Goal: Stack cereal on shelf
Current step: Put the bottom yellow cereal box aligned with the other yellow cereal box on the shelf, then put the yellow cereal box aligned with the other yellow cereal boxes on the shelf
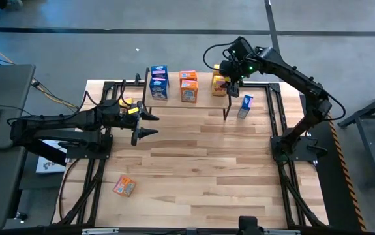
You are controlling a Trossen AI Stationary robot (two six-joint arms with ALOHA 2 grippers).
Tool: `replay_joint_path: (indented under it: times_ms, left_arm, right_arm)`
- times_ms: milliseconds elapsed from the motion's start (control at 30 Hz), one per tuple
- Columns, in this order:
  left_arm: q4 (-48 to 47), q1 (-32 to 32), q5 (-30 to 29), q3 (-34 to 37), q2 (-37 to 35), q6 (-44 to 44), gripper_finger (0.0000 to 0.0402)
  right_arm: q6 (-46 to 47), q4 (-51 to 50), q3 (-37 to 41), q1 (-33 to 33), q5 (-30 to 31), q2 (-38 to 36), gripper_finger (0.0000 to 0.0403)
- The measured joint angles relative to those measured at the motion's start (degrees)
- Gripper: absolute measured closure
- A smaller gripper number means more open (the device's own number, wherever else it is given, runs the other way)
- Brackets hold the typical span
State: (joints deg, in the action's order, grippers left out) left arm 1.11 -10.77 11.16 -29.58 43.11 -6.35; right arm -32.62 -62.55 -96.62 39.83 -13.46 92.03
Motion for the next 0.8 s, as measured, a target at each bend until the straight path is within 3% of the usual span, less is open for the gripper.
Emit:
replay_joint_path:
  times_ms: [567, 800]
  left_arm:
    - [0.0, 0.0, 0.0, 0.0, 0.0, 0.0, 0.0135]
    - [0.0, 0.0, 0.0, 0.0, 0.0, 0.0, 0.0135]
  right_arm:
    - [-1.0, 1.4, -0.1, 0.0, 0.8, -2.7, 0.0191]
    - [3.3, 3.4, -0.1, -0.9, 0.8, -4.9, 0.0191]
